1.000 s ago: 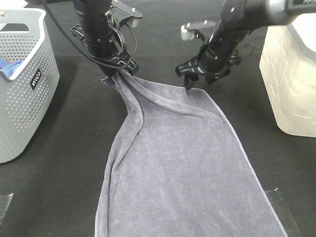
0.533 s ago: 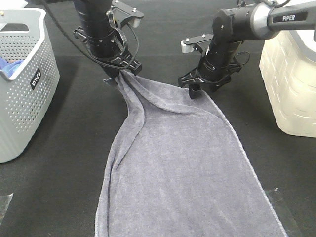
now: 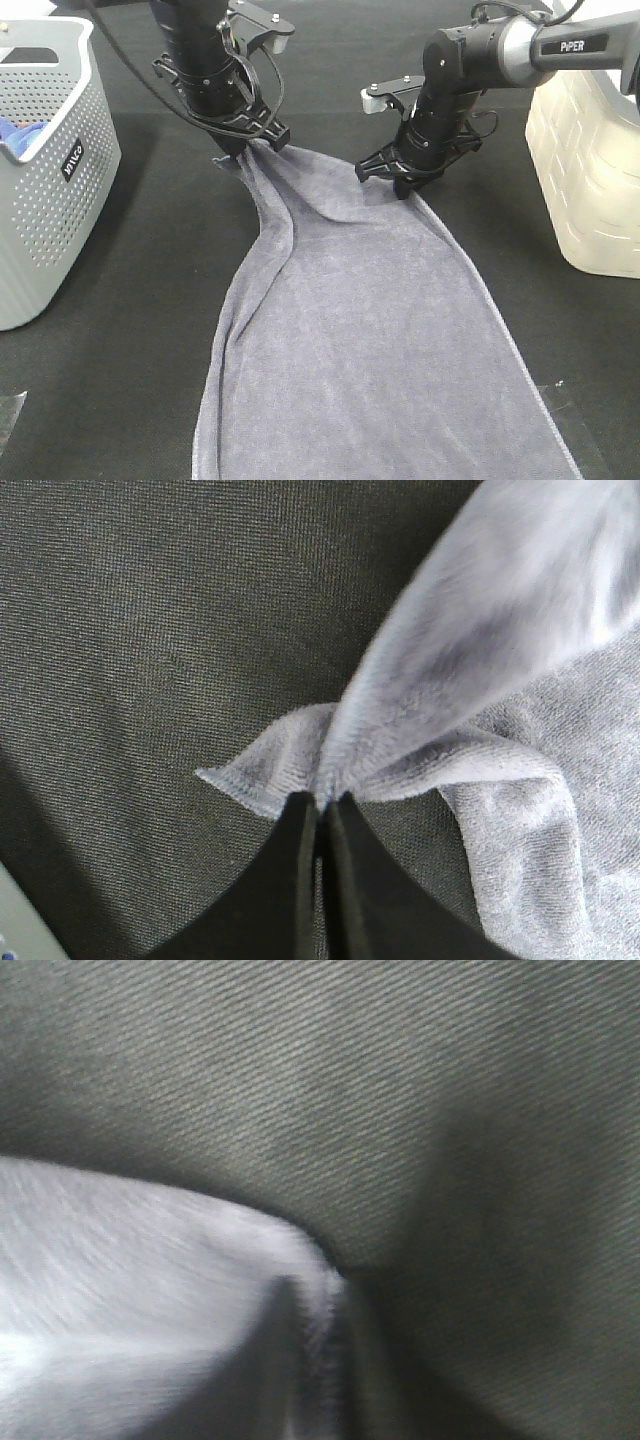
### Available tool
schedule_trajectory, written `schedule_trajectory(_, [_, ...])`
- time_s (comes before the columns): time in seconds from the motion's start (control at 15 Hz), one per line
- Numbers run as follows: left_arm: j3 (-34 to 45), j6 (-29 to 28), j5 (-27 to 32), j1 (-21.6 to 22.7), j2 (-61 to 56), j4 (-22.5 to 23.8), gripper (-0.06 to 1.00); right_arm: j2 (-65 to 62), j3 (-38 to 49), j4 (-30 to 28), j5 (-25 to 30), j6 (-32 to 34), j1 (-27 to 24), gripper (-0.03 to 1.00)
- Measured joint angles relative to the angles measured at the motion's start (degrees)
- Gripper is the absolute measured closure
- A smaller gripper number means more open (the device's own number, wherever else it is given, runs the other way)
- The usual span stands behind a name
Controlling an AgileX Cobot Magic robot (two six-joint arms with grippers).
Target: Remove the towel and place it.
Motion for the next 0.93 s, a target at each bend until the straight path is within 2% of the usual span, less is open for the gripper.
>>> schedule_trajectory(0.27, [0.0,0.0,0.0,0.0,0.0,1.5,0.94,0.3,-6.3,-4.6,5.8,0.5,-0.1,0.97])
schedule_trajectory(0.4, [0.0,0.1,-0.3,0.0,0.0,6.1,0.94,-1.7,-8.4,-8.9,7.3,2.8,-0.1,0.97])
schedule_trajectory(0.53, [0.0,-0.3,-3.2,-0.1,0.0,12.0,0.94,-3.1,-10.6,-12.4,7.6,6.3,0.0,0.97])
schedule_trajectory(0.67, [0.0,-3.0,-9.7,0.2,0.0,17.0,0.94,-3.2,-12.2,-15.1,6.1,8.1,0.0,0.97])
schedule_trajectory(0.87, [0.0,-7.9,-22.7,4.0,0.7,17.9,0.94,-3.2,-12.4,-19.5,1.9,11.6,0.0,0.97])
schedule_trajectory(0.93, [0.0,-8.1,-26.8,5.3,1.6,17.9,0.94,-3.2,-12.4,-22.2,-1.8,13.9,0.0,0.97])
